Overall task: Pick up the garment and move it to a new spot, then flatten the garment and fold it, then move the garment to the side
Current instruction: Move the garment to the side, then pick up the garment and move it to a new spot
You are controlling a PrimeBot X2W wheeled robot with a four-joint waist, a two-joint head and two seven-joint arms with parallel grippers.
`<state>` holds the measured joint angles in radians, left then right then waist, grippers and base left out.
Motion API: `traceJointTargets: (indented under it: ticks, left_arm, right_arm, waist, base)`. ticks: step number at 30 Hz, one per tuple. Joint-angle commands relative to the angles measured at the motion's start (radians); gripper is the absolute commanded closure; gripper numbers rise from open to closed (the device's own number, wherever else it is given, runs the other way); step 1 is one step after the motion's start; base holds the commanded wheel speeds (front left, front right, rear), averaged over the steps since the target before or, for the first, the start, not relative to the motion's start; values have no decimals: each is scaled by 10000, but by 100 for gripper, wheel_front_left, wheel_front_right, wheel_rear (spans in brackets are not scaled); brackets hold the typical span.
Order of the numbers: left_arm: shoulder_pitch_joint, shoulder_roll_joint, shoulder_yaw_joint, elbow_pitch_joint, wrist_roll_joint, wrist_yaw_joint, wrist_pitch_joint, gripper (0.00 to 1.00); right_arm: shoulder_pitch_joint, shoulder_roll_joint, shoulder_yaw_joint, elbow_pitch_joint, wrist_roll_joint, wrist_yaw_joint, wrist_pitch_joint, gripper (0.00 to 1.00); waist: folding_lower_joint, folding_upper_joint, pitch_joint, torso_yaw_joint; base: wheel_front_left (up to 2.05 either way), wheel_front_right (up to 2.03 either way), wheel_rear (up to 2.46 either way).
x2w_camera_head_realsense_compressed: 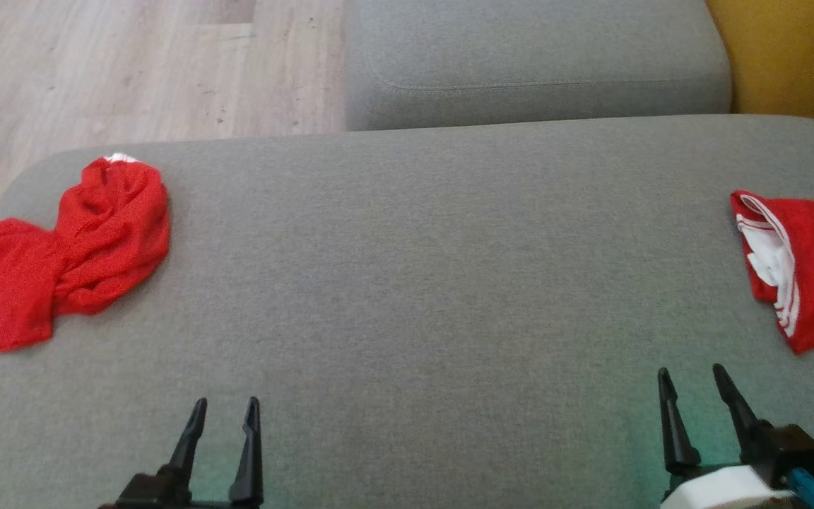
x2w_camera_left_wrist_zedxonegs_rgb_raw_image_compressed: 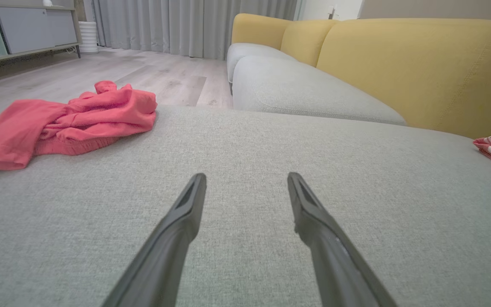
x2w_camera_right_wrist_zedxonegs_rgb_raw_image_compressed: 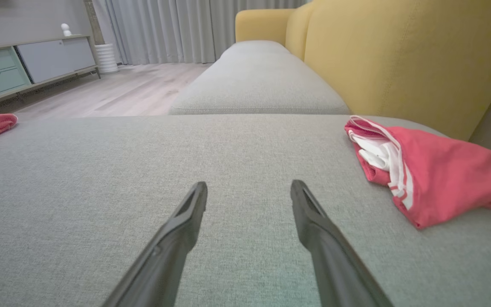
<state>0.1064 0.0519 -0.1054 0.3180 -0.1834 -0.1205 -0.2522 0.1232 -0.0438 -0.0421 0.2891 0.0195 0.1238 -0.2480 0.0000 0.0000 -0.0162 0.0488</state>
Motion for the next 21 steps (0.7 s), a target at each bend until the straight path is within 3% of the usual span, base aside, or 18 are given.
traceJointTargets:
  ticks: [1, 5, 15, 21]
  left_arm:
    - [-455, -15, 142, -232, 85, 0, -95, 0]
    - [-550, -15, 71, -257, 44, 6, -95, 0]
    - [-196, -16, 143, -179, 144, 32, -95, 0]
    - [-58, -7, 336, -243, 64, -5, -95, 0]
  right_arm:
    - [-80, -66, 147, -402, 115, 69, -135, 0]
    - [121, -66, 99, -469, 212, 69, -136, 0]
    - [230, -65, 925, -351, 555, 69, -137, 0]
    - [28, -65, 1144, -207, 556, 69, -137, 0]
  waist:
    - [0, 0, -38, 203]
    - [0, 0, -109, 671]
    - [0, 0, -409, 2922]
    - [0, 0, -417, 3621]
  base:
    - [0, 0, 0]
    - [0, 0, 0]
    - [0, 0, 0]
    - [0, 0, 0]
